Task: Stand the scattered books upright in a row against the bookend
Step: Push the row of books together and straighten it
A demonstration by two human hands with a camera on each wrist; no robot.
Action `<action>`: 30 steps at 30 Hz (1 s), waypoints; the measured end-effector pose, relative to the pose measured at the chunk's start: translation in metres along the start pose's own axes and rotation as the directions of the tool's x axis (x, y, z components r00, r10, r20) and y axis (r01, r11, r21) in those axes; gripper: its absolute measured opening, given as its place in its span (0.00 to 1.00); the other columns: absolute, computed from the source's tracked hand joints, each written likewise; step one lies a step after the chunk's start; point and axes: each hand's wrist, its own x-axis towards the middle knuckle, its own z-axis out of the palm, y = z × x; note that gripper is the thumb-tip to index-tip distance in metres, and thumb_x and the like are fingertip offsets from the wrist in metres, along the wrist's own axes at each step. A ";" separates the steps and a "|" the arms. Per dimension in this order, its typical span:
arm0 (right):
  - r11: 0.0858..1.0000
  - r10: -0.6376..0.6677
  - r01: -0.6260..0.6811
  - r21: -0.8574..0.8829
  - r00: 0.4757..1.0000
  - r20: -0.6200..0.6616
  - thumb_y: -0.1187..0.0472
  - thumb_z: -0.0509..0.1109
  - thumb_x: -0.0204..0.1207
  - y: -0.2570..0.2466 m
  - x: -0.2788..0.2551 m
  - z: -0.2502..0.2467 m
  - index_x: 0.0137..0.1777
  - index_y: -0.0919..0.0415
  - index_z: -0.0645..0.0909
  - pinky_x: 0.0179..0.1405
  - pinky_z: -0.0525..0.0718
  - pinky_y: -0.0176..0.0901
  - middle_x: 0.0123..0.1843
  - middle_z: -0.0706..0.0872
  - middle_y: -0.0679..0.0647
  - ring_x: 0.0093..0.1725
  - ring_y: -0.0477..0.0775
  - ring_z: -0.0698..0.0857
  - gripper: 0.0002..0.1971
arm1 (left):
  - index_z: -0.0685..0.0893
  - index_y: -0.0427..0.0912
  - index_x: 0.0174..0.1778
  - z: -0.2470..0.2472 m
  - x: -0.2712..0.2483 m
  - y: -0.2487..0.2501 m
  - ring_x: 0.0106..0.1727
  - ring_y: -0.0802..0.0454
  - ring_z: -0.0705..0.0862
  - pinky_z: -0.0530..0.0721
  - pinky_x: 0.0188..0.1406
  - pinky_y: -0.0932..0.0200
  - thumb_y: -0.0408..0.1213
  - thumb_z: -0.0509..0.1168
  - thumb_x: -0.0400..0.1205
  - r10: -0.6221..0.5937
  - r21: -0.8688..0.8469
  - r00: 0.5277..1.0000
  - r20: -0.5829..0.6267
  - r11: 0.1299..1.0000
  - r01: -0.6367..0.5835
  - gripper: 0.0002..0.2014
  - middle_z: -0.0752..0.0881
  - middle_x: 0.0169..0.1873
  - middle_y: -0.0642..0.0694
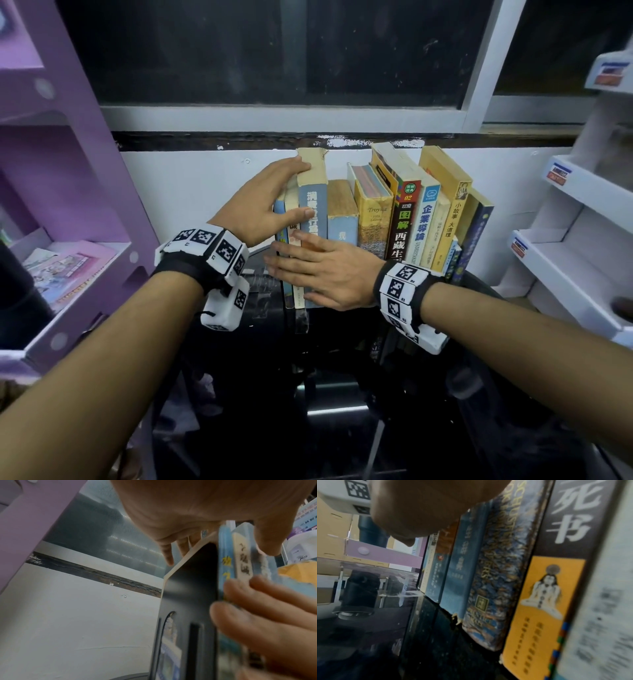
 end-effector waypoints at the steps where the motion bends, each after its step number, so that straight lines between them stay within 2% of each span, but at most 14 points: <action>1: 1.000 0.002 -0.002 0.009 1.000 -0.002 0.48 0.50 0.85 0.000 -0.003 -0.002 0.85 0.62 0.53 0.84 0.44 0.61 0.87 0.53 0.58 0.86 0.60 0.50 0.32 | 0.68 0.50 0.78 -0.001 0.002 0.002 0.78 0.54 0.68 0.67 0.78 0.52 0.66 0.60 0.74 0.001 0.023 1.000 -0.006 1.000 -0.001 0.38 0.69 0.78 0.51; 4: 0.999 0.024 -0.024 0.040 1.000 -0.007 0.48 0.48 0.86 -0.001 -0.017 -0.008 0.86 0.62 0.53 0.84 0.44 0.63 0.87 0.53 0.58 0.86 0.60 0.49 0.31 | 0.71 0.51 0.77 -0.004 0.009 0.014 0.79 0.54 0.66 0.63 0.77 0.58 0.64 0.60 0.76 0.029 0.056 0.998 -0.049 0.998 -0.027 0.35 0.68 0.79 0.52; 7: 0.998 0.040 -0.041 0.054 0.999 0.017 0.48 0.51 0.85 0.000 -0.035 -0.010 0.86 0.61 0.52 0.84 0.46 0.64 0.87 0.52 0.58 0.86 0.60 0.48 0.32 | 0.71 0.50 0.77 -0.007 0.018 0.031 0.79 0.54 0.66 0.64 0.78 0.55 0.64 0.59 0.77 0.084 0.072 0.995 -0.056 0.994 -0.080 0.34 0.70 0.78 0.51; 12: 0.995 0.070 -0.074 0.060 0.995 0.069 0.47 0.53 0.85 0.006 -0.070 -0.010 0.86 0.61 0.52 0.84 0.47 0.64 0.87 0.51 0.58 0.86 0.60 0.47 0.33 | 0.70 0.52 0.78 -0.001 0.038 0.066 0.79 0.54 0.65 0.62 0.78 0.54 0.61 0.60 0.80 0.164 0.141 0.986 0.025 0.976 -0.165 0.31 0.70 0.79 0.52; 16: 0.994 0.079 -0.084 0.069 0.994 0.074 0.47 0.54 0.85 0.002 -0.084 -0.006 0.85 0.60 0.54 0.84 0.47 0.63 0.87 0.52 0.58 0.86 0.59 0.47 0.32 | 0.69 0.55 0.79 0.010 0.051 0.080 0.79 0.54 0.67 0.66 0.77 0.49 0.65 0.57 0.79 0.167 0.189 0.978 0.125 0.964 -0.189 0.32 0.72 0.78 0.52; 18: 0.994 0.073 -0.078 0.075 0.995 0.070 0.47 0.53 0.85 0.000 -0.084 -0.002 0.85 0.60 0.55 0.84 0.46 0.62 0.87 0.52 0.58 0.86 0.59 0.47 0.32 | 0.66 0.60 0.80 0.014 0.053 0.083 0.77 0.52 0.70 0.70 0.73 0.49 0.67 0.55 0.79 0.134 0.279 0.973 0.186 0.943 -0.183 0.32 0.71 0.78 0.54; 20: 0.995 0.058 -0.063 0.078 0.996 0.075 0.47 0.53 0.85 0.001 -0.080 0.001 0.86 0.61 0.54 0.84 0.46 0.62 0.87 0.51 0.58 0.86 0.59 0.46 0.33 | 0.60 0.66 0.81 0.014 0.053 0.083 0.72 0.50 0.75 0.77 0.59 0.51 0.68 0.53 0.80 0.080 0.374 0.971 0.226 0.913 -0.162 0.32 0.72 0.77 0.55; 22: 0.995 0.048 -0.055 0.089 0.996 0.079 0.47 0.53 0.84 0.003 -0.076 0.004 0.86 0.61 0.53 0.84 0.45 0.62 0.87 0.50 0.59 0.86 0.60 0.45 0.34 | 0.53 0.68 0.82 0.014 0.053 0.083 0.63 0.47 0.82 0.75 0.44 0.57 0.68 0.53 0.80 0.052 0.451 0.968 0.246 0.878 -0.162 0.34 0.78 0.72 0.54; 24: 0.994 0.044 -0.052 0.100 0.996 0.078 0.46 0.54 0.83 0.006 -0.074 0.008 0.86 0.61 0.53 0.84 0.45 0.62 0.87 0.50 0.59 0.86 0.60 0.45 0.34 | 0.48 0.68 0.82 0.014 0.053 0.082 0.52 0.47 0.85 0.72 0.37 0.58 0.67 0.53 0.80 0.043 0.510 0.964 0.262 0.842 -0.176 0.35 0.84 0.64 0.51; 26: 0.993 0.045 -0.053 0.106 0.996 0.075 0.46 0.54 0.83 0.006 -0.073 0.011 0.86 0.61 0.53 0.84 0.45 0.61 0.87 0.51 0.59 0.86 0.60 0.46 0.34 | 0.44 0.69 0.82 0.015 0.055 0.082 0.49 0.47 0.86 0.74 0.36 0.58 0.68 0.53 0.80 0.037 0.540 0.962 0.269 0.822 -0.182 0.37 0.85 0.63 0.51; 30: 0.994 0.047 -0.054 0.095 0.996 0.072 0.44 0.53 0.83 0.006 -0.073 0.015 0.86 0.61 0.52 0.84 0.44 0.61 0.87 0.51 0.60 0.86 0.60 0.46 0.35 | 0.41 0.69 0.81 0.018 0.057 0.080 0.52 0.44 0.88 0.83 0.41 0.54 0.69 0.53 0.79 0.023 0.554 0.960 0.280 0.812 -0.181 0.38 0.84 0.67 0.52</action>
